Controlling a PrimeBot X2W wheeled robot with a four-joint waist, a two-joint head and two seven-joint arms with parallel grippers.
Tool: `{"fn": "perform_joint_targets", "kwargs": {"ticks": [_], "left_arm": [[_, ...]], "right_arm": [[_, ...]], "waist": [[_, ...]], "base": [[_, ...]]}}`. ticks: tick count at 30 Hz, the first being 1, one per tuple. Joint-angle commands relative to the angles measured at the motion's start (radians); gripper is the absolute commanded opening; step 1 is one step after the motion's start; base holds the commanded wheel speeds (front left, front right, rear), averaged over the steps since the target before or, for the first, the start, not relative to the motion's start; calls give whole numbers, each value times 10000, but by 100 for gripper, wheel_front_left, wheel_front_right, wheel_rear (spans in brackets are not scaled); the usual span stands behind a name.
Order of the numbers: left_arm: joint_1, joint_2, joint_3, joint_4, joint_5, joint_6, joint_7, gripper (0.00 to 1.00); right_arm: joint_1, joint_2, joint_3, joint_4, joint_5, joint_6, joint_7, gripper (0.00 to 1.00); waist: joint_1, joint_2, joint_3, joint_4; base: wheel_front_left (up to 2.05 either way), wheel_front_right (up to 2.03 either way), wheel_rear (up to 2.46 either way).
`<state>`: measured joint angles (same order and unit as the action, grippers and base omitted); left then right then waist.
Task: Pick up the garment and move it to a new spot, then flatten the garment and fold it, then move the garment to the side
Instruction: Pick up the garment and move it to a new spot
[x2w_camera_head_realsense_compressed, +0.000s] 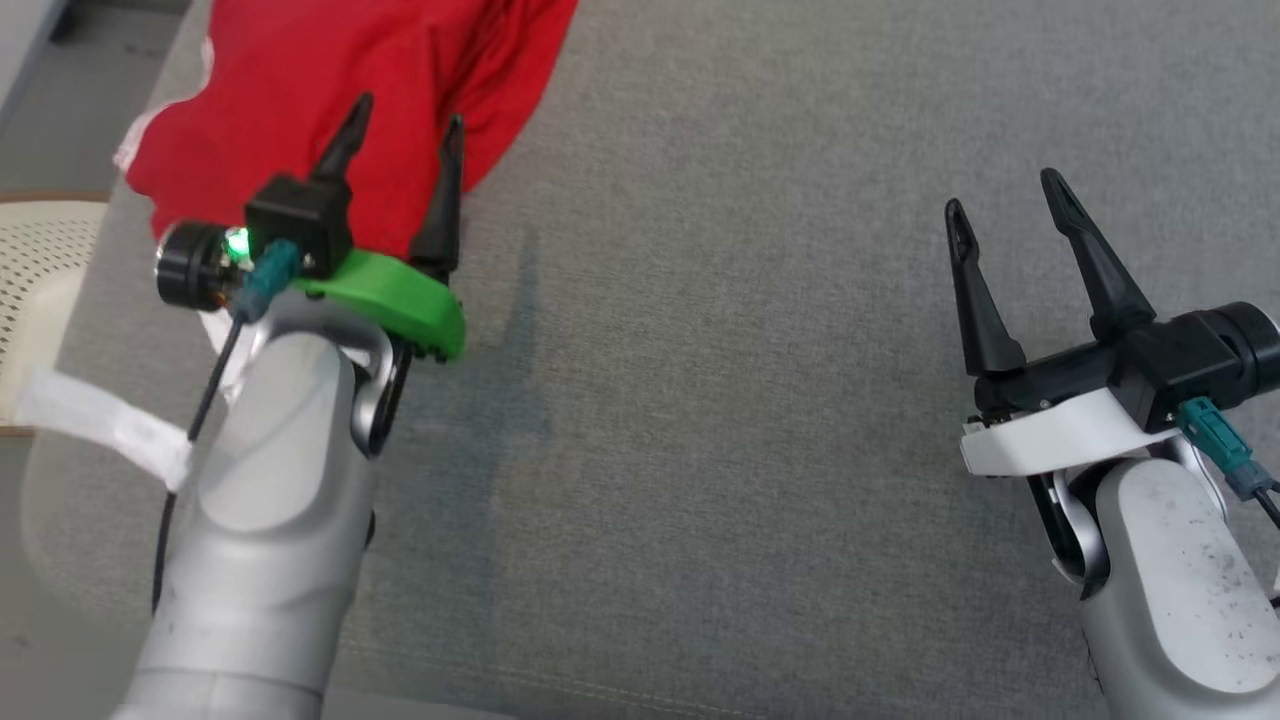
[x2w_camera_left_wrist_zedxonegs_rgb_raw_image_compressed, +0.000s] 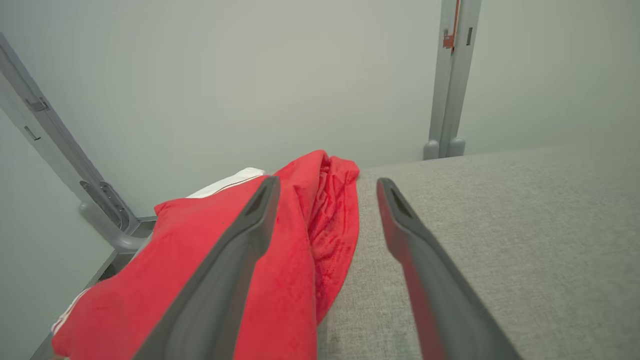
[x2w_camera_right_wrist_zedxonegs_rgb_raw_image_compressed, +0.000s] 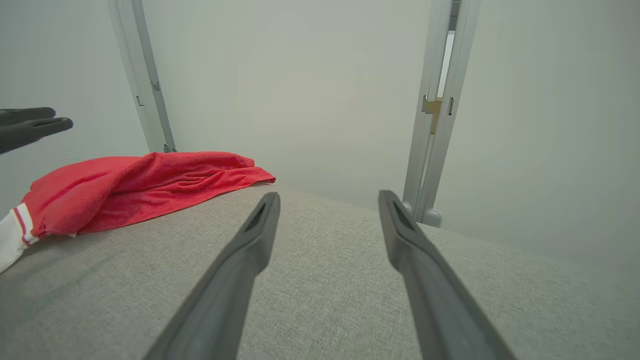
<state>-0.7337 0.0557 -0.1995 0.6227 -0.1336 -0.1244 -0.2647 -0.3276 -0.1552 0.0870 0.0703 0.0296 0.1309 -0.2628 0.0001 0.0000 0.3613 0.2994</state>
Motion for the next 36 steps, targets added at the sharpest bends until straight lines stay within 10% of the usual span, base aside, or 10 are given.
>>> {"fn": "perform_joint_targets", "kwargs": {"ticks": [1,11,13,14,25,36], "left_arm": [[-695,214,2,468,-97,-37,3,100],[-3166,1315,473,4191,142,1434,286,100],[-3320,1392,502,4635,99,1551,316,19],[-3351,1408,462,4781,127,1549,311,0],[-3166,1394,389,4654,-18,1620,-13,0],[-2291,1513,97,1547,122,1248,-18,0]], "right_arm": [[-250,-8,48,-81,-98,-3,-32,100],[-323,177,56,-176,-74,-3,-32,100],[-231,233,41,-124,-61,-3,-32,100],[-169,255,15,-102,-58,-3,-32,100],[635,460,-174,265,50,-3,-32,100],[1518,688,-211,519,300,-3,-32,100]], "waist": [[-1,0,2513,-1682],[-1,0,2579,-2213],[-1,0,2427,-2226],[-1,0,2341,-2214],[-1,0,960,-1863],[-1,0,-621,-1832]], "base": [[0,0,0],[0,0,0],[0,0,0],[0,0,0],[0,0,0],[0,0,0]]}}
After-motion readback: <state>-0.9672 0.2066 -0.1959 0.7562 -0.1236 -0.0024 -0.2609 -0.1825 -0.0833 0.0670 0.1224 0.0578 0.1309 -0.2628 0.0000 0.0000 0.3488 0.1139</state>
